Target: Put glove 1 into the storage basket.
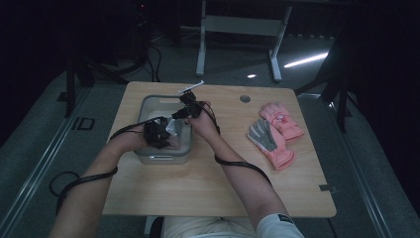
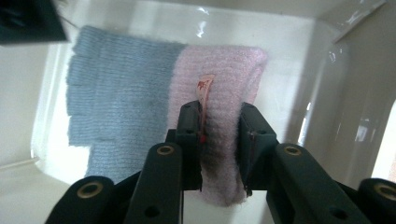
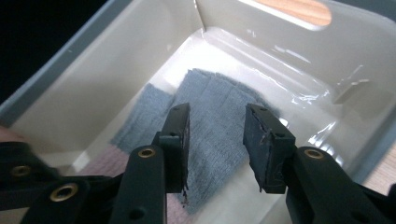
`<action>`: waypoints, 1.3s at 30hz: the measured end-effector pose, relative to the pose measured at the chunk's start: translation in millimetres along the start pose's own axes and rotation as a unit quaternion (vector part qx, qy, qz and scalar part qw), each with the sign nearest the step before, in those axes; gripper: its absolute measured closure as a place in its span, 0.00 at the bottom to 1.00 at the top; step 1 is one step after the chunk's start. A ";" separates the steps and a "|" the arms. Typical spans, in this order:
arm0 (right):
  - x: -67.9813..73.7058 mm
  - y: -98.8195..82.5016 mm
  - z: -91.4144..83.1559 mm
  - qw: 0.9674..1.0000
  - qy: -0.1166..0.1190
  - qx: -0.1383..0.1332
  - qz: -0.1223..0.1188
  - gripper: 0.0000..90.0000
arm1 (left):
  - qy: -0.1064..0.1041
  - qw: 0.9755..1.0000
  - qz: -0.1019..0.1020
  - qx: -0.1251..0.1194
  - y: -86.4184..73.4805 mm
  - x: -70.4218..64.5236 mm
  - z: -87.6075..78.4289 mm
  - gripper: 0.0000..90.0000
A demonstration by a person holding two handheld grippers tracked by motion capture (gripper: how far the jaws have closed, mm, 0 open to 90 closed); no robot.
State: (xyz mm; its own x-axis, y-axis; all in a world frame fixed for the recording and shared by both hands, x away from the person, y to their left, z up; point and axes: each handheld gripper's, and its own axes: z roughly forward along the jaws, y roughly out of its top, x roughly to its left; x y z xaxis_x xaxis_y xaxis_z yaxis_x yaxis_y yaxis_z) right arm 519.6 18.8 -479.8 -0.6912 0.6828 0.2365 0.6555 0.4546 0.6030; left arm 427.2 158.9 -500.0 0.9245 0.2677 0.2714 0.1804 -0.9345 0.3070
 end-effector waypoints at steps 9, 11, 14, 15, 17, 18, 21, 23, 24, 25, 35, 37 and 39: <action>-4.4 -3.3 -44.9 0.999 0.015 -0.050 -0.006 0.59 | 0.013 0.998 -0.045 -0.031 6.2 8.0 -28.3 0.44; -4.4 -3.3 -44.9 0.999 0.015 -0.050 -0.006 0.59 | 0.014 0.998 -0.051 -0.032 7.7 9.0 -32.7 0.44; -5.7 -8.3 -58.0 0.998 0.023 -0.056 -0.007 0.56 | 0.026 0.997 -0.069 -0.032 13.1 10.7 -42.3 0.42; -5.6 -10.3 -60.8 0.998 0.023 -0.056 -0.011 0.56 | 0.028 0.996 -0.072 -0.035 14.7 9.8 -44.0 0.42; -5.6 -14.4 -66.7 0.998 0.017 -0.057 -0.017 0.55 | 0.033 0.996 -0.075 -0.040 18.7 7.2 -47.4 0.41; -6.4 -16.5 -69.5 0.998 0.017 -0.058 -0.020 0.55 | 0.034 0.995 -0.078 -0.043 20.8 5.6 -48.8 0.40; -10.1 -23.0 -78.3 0.998 0.010 -0.063 -0.022 0.55 | 0.033 0.994 -0.087 -0.057 27.3 2.4 -53.4 0.41; -14.8 -27.3 -82.8 0.998 0.011 -0.063 -0.021 0.53 | 0.027 0.993 -0.094 -0.065 32.7 0.5 -55.7 0.42; -17.3 -30.3 -85.2 0.998 0.007 -0.059 -0.024 0.53 | 0.024 0.993 -0.097 -0.069 34.5 -0.4 -56.5 0.42; -18.4 -32.4 -86.6 0.998 0.005 -0.058 -0.027 0.53 | 0.019 0.992 -0.097 -0.075 37.1 -2.0 -57.7 0.42; -44.7 -62.8 -105.9 0.998 0.002 -0.050 -0.029 0.38 | -0.012 0.990 -0.103 -0.093 62.8 -15.8 -53.9 0.33; -49.8 -68.6 -109.8 0.998 -0.002 -0.052 -0.028 0.33 | -0.008 0.990 -0.104 -0.092 68.1 -18.9 -53.0 0.27; -55.3 -74.9 -113.7 0.998 0.007 -0.052 -0.032 0.27 | 0.007 0.990 -0.107 -0.091 74.3 -22.9 -52.4 0.18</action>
State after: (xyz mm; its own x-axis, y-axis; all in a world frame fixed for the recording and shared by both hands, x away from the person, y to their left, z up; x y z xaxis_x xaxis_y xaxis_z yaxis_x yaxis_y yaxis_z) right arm 474.1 -118.1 -451.4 -0.7352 0.6459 0.2056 0.5755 0.4345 0.6928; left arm 401.9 95.7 -435.6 0.8663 0.4599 0.1950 0.3072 -0.7983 0.5179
